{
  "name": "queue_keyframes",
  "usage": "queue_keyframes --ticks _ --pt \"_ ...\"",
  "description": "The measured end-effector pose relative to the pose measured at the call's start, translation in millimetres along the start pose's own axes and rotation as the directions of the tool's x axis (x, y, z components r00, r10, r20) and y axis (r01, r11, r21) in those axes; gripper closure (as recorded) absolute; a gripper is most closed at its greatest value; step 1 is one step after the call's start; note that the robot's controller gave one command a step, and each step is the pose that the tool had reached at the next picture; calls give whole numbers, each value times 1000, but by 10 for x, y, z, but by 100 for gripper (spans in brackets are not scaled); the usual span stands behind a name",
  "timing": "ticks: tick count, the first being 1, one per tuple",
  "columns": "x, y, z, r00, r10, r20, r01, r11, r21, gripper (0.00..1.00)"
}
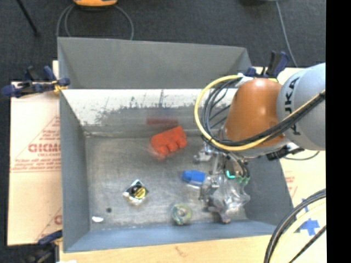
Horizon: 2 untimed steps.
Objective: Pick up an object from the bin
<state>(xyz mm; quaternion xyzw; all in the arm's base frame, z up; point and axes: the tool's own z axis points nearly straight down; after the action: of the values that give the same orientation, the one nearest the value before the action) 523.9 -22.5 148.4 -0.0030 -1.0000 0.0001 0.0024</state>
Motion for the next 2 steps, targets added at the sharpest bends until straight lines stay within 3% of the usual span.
queue_keyframes --ticks 1,2 --pt "-335 -298 768 999 -32 14 32 999 -1 0" --pt "-354 -296 716 999 -34 21 34 999 1 100"
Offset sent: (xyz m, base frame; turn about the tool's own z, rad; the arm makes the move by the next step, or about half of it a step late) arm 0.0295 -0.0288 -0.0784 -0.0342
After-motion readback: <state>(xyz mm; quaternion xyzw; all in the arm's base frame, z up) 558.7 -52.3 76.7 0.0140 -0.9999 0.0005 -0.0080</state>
